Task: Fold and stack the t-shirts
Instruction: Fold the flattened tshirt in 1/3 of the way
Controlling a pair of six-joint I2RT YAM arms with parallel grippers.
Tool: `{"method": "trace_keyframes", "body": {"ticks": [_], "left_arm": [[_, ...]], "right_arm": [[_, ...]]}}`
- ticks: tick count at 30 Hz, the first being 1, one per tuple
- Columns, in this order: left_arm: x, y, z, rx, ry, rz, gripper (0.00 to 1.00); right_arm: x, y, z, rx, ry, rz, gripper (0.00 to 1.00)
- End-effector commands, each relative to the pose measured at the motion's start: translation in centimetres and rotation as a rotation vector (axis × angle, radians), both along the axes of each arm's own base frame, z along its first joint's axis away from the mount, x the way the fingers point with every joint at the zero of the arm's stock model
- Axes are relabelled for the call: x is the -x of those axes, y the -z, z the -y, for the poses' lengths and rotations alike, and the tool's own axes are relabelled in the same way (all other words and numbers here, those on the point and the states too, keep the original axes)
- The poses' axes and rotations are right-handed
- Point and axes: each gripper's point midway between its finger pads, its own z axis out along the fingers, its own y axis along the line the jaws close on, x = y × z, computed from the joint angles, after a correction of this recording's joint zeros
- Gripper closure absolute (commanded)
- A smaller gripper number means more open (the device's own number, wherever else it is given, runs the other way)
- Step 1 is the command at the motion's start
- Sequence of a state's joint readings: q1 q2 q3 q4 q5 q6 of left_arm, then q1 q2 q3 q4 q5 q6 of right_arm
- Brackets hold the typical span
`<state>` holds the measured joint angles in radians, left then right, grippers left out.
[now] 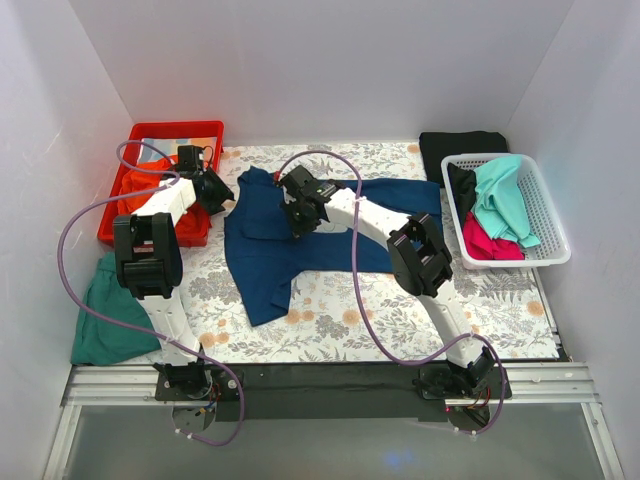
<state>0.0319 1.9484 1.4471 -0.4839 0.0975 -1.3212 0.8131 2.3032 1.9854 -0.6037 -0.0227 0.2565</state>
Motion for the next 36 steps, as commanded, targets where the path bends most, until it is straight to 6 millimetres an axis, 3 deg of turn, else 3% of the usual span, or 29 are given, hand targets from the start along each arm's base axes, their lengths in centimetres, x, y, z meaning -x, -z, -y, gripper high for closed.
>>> {"method": "trace_keyframes", "body": {"ticks": [1,2,5,7,10,13,14,16,17,19,22,25,29,33,36], "left_arm": [[-0.2,-2.8,-0.1,-0.002,0.005,0.072,0.6],[-0.3,-2.9,0.0,0.001,0.009,0.075,0.6],[-0.3,-3.0,0.1,0.004,0.018,0.08,0.6],[-0.5,-3.5,0.5,0.016,0.039,0.098,0.6],[-0.9,-4.4,1.5,0.046,0.078,0.128,0.6],[-1.6,-4.7,2.8,0.069,0.119,0.148,0.6],[-1.5,-4.7,4.5,0.073,0.161,0.149,0.6],[-2.0,-4.9,5.7,0.075,0.191,0.16,0.6],[-2.0,-4.3,6.8,0.075,0.219,0.149,0.6],[-2.5,-4.2,7.8,0.07,0.237,0.15,0.6],[-2.5,-2.0,9.3,0.089,0.243,0.098,0.6],[-2.7,0.1,10.1,0.102,0.231,0.044,0.6],[-2.7,2.9,10.1,0.058,0.198,-0.037,0.6],[-1.9,5.8,8.7,-0.006,0.124,-0.138,0.61],[-1.6,6.2,6.9,-0.079,0.047,-0.162,0.61]], "right_arm": [[0.4,-2.1,0.3,-0.012,0.014,0.023,0.91],[0.0,-2.3,0.7,0.004,0.035,0.043,0.77],[-0.7,-3.0,1.6,0.04,0.071,0.084,0.55],[-1.4,-3.5,2.6,0.076,0.101,0.122,0.49],[-2.6,-5.0,4.4,0.08,0.169,0.153,0.48],[-4.3,-4.9,8.0,0.081,0.286,0.114,0.48],[-5.3,-4.0,10.6,0.1,0.349,0.084,0.48],[-5.9,-3.6,13.1,0.095,0.414,0.047,0.48],[-6.5,-2.7,15.8,0.115,0.47,0.021,0.49],[-7.7,-2.7,19.1,0.122,0.542,0.016,0.49],[-8.5,-1.6,22.5,0.16,0.575,-0.003,0.49],[-9.1,-0.5,24.7,0.2,0.584,-0.011,0.49],[-9.4,1.0,25.8,0.214,0.583,-0.043,0.49],[-9.0,3.0,25.9,0.208,0.582,-0.103,0.5],[-8.9,4.3,25.9,0.203,0.582,-0.141,0.5]]}}
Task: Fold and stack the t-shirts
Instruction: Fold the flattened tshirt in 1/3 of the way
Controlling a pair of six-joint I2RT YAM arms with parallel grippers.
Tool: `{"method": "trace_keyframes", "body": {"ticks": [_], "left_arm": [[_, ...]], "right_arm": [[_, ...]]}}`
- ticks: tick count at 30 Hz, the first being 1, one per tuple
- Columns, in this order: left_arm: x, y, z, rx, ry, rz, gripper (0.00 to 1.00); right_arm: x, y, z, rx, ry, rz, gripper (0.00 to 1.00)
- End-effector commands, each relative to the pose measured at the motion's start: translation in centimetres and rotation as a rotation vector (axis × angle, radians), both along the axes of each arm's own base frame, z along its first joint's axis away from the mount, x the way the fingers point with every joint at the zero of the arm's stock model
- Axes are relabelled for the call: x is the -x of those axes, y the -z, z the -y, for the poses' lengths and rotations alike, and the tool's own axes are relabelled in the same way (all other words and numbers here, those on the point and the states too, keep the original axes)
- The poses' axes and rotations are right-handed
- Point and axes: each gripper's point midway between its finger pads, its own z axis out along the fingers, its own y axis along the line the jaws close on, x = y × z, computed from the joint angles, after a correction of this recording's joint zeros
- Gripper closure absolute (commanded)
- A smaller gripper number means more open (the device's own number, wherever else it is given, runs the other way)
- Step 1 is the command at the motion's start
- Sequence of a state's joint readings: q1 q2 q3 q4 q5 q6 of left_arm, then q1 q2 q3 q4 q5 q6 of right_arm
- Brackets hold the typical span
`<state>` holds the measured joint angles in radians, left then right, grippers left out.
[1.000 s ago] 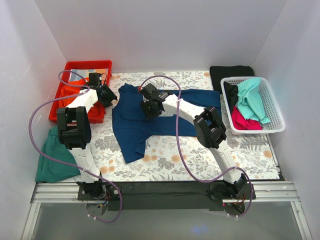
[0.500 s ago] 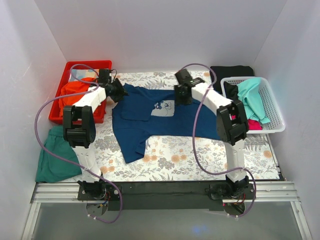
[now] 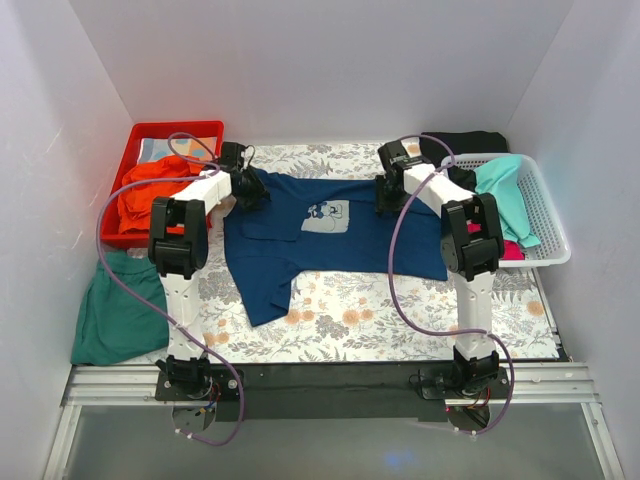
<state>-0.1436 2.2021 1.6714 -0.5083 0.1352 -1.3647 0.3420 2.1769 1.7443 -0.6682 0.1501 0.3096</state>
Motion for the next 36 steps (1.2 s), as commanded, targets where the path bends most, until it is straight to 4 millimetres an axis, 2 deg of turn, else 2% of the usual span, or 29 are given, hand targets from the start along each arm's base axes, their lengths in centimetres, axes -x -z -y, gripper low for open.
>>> {"method": "trace_keyframes", "body": {"ticks": [1,6,12,16,17,18,19,22,27,28,29,31,33,34,35,36], "left_arm": [[1.4,1.6,-3.1,-0.149,-0.132,-0.091,0.61],[0.7,0.5,-5.0,-0.201,-0.228,-0.074,0.6],[-0.1,-1.1,-6.8,-0.217,-0.314,-0.036,0.59],[-0.8,-1.3,-6.3,-0.19,-0.278,-0.02,0.59],[-1.3,-1.7,-5.5,-0.16,-0.246,-0.003,0.59],[-1.5,-1.9,-5.1,-0.151,-0.221,0.006,0.59],[-1.6,-2.0,-4.8,-0.139,-0.202,0.013,0.59],[-2.3,-3.8,-3.8,-0.117,-0.133,0.078,0.59],[-3.4,-8.4,-3.6,-0.169,-0.081,0.216,0.55],[-3.3,-9.8,-3.6,-0.181,-0.072,0.243,0.55],[-3.1,-10.2,-3.5,-0.184,-0.069,0.249,0.53],[-2.0,-11.1,-3.6,-0.198,-0.069,0.243,0.52],[-0.6,-11.0,-3.6,-0.204,-0.068,0.22,0.52],[1.2,-9.2,-3.5,-0.215,-0.058,0.167,0.52],[2.6,-10.1,-3.4,-0.212,-0.061,0.174,0.52],[3.8,-9.6,-3.4,-0.221,-0.057,0.158,0.52]], "right_arm": [[0.3,2.2,0.0,-0.026,-0.007,-0.062,0.5],[-0.7,3.5,0.6,-0.021,0.002,-0.089,0.5],[-2.7,3.8,0.6,-0.021,-0.001,-0.079,0.5],[-3.0,3.1,0.5,-0.025,-0.002,-0.07,0.52],[-2.9,2.8,0.7,-0.02,0.002,-0.067,0.52],[-3.1,1.8,0.7,-0.022,0.002,-0.047,0.52],[-2.7,1.7,0.8,-0.017,0.002,-0.052,0.53],[-2.7,-0.9,1.3,-0.013,0.01,-0.002,0.53],[-3.1,-5.9,1.2,-0.038,0.006,0.1,0.52],[-3.1,-6.5,1.2,-0.044,0.005,0.113,0.52],[-3.1,-7.7,1.0,-0.056,-0.001,0.136,0.51],[-2.9,-8.6,1.1,-0.063,0.0,0.149,0.51],[-1.8,-9.1,1.3,-0.066,-0.001,0.146,0.51],[-1.4,-9.2,1.3,-0.07,0.001,0.142,0.51],[-0.1,-8.9,1.6,-0.068,0.003,0.122,0.51],[0.4,-8.8,1.7,-0.068,0.001,0.116,0.51]]}}
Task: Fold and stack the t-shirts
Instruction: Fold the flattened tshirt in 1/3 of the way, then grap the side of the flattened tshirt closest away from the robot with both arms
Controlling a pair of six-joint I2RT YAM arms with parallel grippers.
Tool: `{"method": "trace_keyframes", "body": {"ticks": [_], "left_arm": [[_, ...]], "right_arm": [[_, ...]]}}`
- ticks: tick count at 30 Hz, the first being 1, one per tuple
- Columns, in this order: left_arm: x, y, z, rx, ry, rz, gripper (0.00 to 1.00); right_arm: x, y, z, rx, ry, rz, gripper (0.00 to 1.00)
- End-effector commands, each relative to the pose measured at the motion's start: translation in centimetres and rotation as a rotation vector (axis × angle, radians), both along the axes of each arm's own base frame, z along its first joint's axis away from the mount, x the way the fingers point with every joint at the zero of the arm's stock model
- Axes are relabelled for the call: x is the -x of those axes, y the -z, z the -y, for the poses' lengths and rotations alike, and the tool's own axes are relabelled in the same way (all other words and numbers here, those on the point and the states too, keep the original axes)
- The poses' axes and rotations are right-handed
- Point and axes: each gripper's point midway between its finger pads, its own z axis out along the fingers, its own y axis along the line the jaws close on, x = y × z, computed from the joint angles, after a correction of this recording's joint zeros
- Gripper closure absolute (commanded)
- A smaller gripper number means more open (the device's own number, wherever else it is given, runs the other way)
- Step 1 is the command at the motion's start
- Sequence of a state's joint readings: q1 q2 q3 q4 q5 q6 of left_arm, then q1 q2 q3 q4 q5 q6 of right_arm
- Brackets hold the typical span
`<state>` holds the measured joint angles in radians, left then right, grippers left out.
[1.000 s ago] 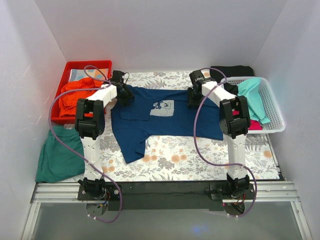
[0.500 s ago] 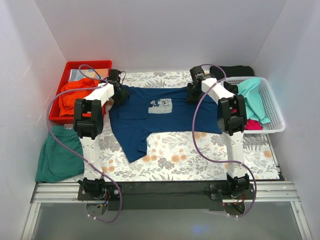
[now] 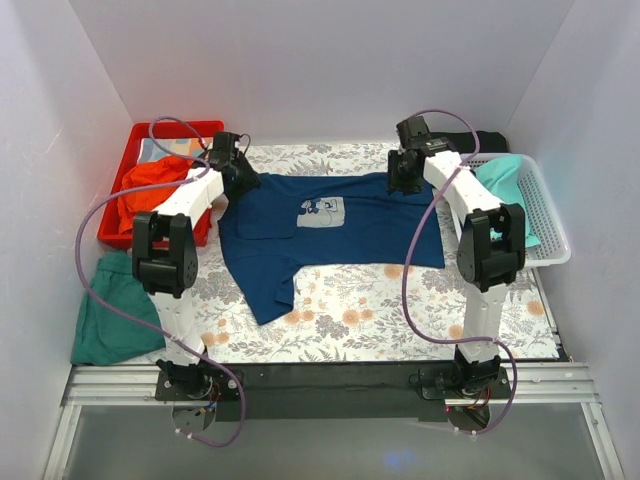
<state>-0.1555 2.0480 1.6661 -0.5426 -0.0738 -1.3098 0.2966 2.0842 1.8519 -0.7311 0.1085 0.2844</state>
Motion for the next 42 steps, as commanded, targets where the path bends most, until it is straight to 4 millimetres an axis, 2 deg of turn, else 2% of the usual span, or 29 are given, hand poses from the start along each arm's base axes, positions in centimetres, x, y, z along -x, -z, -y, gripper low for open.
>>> {"method": "trace_keyframes", "body": {"ticks": [1,2,3,5,6,8,9,11,12,15,17,18,26,31,42], "left_arm": [[7.2,-0.8,-0.3,-0.061,0.015,-0.057,0.52],[8.6,-1.9,-0.2,-0.053,0.009,-0.039,0.52],[10.0,-1.9,-0.3,-0.055,0.008,-0.045,0.52],[14.6,0.2,-0.3,-0.056,0.011,-0.141,0.52],[16.1,-1.3,0.0,-0.029,-0.005,-0.112,0.52],[19.8,-0.5,-0.3,-0.04,-0.02,-0.173,0.52],[20.8,-1.6,-0.1,-0.015,-0.042,-0.156,0.52],[23.8,-0.7,-0.2,-0.015,-0.061,-0.231,0.52],[24.7,-1.2,0.0,-0.005,-0.061,-0.229,0.52],[28.2,0.1,-0.1,-0.004,-0.103,-0.322,0.52],[29.5,0.4,0.5,0.052,-0.104,-0.345,0.52],[30.6,1.6,0.5,0.06,-0.1,-0.374,0.52],[33.0,2.7,2.0,0.165,-0.076,-0.443,0.54],[33.5,3.0,3.1,0.228,-0.055,-0.465,0.56],[34.9,3.7,2.7,0.214,-0.108,-0.521,0.59]], "right_arm": [[3.2,-1.1,0.8,0.004,-0.005,-0.016,0.51],[3.9,-1.5,0.8,0.007,-0.01,-0.008,0.51],[5.0,-0.3,1.0,0.02,-0.011,-0.04,0.51],[5.9,-0.7,0.8,0.017,-0.024,-0.029,0.51],[6.8,0.2,1.0,0.025,-0.027,-0.053,0.51],[7.4,0.2,0.7,0.017,-0.036,-0.056,0.51],[7.7,0.3,0.6,0.016,-0.04,-0.058,0.51],[8.4,0.7,0.0,0.007,-0.054,-0.072,0.51],[8.6,0.9,-0.2,0.008,-0.061,-0.076,0.51],[9.1,1.3,-0.8,0.005,-0.082,-0.092,0.52],[9.3,1.7,-1.1,0.006,-0.088,-0.1,0.52],[9.4,1.7,-1.2,0.004,-0.089,-0.101,0.52],[9.9,1.6,-1.3,0.007,-0.093,-0.1,0.52],[10.4,2.1,-0.9,0.016,-0.089,-0.113,0.52],[11.1,2.6,-0.5,0.024,-0.083,-0.12,0.52]]}}
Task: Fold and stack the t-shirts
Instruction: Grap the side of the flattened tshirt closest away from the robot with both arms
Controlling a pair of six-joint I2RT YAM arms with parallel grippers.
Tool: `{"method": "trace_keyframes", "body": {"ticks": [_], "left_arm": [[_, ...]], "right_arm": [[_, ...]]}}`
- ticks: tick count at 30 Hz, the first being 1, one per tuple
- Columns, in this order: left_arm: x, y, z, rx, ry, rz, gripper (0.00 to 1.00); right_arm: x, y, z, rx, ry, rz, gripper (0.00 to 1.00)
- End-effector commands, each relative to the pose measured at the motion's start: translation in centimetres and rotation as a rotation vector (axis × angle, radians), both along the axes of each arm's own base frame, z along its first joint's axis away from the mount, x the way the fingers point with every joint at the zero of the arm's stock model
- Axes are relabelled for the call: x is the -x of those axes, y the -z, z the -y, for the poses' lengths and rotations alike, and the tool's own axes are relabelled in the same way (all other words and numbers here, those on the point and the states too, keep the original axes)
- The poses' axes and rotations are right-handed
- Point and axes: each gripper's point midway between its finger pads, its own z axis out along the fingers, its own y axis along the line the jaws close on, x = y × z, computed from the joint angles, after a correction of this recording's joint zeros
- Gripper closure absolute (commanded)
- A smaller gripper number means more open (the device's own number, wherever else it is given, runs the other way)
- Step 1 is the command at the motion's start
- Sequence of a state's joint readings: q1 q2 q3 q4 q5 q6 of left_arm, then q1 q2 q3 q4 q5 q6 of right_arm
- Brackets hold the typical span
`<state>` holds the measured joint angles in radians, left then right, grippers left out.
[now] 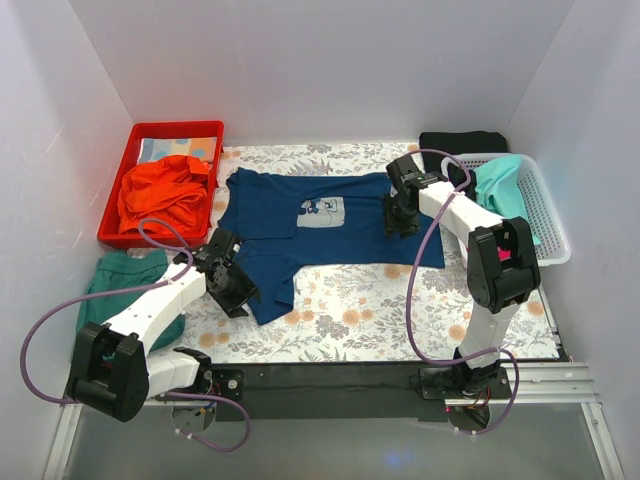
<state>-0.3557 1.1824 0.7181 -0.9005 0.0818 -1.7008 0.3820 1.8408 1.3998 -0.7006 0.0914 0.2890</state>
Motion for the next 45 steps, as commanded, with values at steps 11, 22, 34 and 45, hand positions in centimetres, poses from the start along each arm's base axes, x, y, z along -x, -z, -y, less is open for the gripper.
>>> {"method": "trace_keyframes", "body": {"ticks": [11,22,34,45], "left_arm": [[1.7,1.3,0.9,0.025,-0.034,-0.064,0.62],[0.7,3.1,2.0,-0.009,0.007,-0.099,0.67],[-0.3,2.9,0.9,-0.107,0.02,-0.073,1.0],[-6.8,-9.0,-3.3,-0.347,-0.098,0.229,1.0]], "right_arm": [[0.4,-0.9,0.1,-0.018,0.008,0.046,0.52],[0.4,-1.1,0.5,-0.004,0.018,0.062,0.52],[0.7,-1.1,1.1,0.009,0.025,0.062,0.53],[3.5,-1.5,4.7,0.075,0.135,0.075,0.5]]}}
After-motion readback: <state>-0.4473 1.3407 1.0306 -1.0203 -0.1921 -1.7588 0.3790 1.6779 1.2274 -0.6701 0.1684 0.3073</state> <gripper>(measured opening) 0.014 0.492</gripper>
